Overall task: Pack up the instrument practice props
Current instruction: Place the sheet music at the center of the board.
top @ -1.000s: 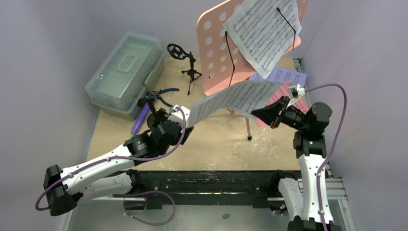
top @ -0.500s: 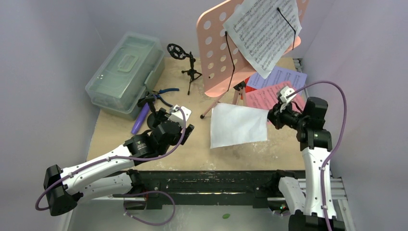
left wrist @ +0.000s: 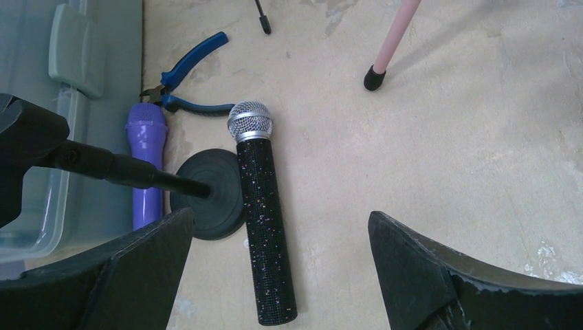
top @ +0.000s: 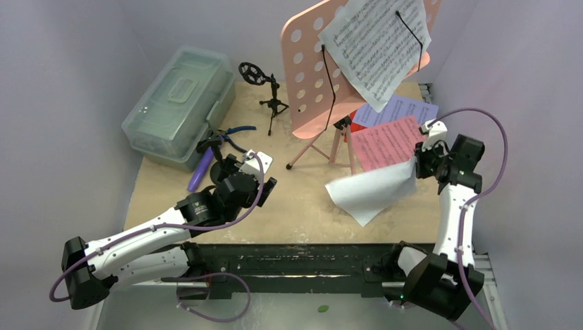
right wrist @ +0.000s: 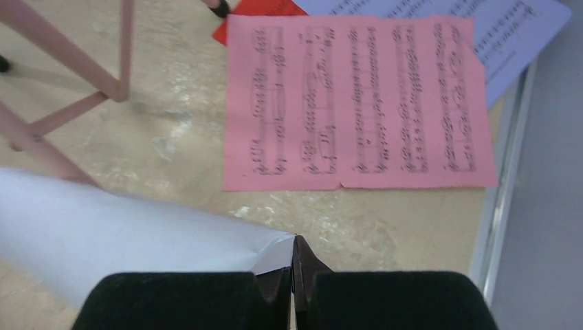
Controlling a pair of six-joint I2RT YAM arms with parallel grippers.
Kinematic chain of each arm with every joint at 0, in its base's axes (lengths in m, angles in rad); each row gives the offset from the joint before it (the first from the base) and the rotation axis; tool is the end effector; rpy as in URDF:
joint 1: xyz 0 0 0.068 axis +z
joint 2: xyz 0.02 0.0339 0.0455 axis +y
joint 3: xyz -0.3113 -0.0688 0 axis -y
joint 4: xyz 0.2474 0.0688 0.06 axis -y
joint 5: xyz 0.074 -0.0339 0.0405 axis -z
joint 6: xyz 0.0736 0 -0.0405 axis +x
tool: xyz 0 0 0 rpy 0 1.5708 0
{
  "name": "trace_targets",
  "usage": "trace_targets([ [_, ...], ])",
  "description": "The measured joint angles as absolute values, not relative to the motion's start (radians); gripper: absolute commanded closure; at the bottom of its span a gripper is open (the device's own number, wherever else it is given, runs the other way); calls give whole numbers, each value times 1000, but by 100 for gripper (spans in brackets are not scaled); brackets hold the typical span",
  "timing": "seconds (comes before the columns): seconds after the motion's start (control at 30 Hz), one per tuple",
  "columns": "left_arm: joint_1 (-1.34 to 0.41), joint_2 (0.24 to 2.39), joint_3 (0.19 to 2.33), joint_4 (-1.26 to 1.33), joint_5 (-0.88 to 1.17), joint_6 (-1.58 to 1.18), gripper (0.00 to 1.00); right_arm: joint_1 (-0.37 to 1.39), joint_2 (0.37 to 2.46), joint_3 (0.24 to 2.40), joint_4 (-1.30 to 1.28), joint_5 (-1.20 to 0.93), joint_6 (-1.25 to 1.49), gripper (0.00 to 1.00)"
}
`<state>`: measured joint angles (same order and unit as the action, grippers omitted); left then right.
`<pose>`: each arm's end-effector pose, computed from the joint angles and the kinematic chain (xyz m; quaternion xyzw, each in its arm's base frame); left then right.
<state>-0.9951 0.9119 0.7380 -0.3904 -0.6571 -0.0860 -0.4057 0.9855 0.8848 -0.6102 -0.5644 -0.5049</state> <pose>0.1440 -0.1393 0.3052 0.2242 0.8133 0.0075 0.5369 0.2024 -0.0441 0.3189 -0.1592 0.8662 0.0513 0.4709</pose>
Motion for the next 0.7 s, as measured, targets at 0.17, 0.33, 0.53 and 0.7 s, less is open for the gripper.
trace_targets([
  [0.17, -995, 910, 738, -390, -653, -86, 3, -486, 1082, 904, -574, -507, -506, 100],
  [0.33, -995, 910, 738, -390, -650, -86, 3, -507, 1095, 915, -517, -447, -505, 100],
  [0.53, -995, 910, 738, -390, -650, -86, 3, -511, 1095, 991, -469, -408, -497, 100],
  [0.7, -995, 910, 738, -390, -646, -86, 3, -512, 1112, 1008, -433, -382, -452, 100],
])
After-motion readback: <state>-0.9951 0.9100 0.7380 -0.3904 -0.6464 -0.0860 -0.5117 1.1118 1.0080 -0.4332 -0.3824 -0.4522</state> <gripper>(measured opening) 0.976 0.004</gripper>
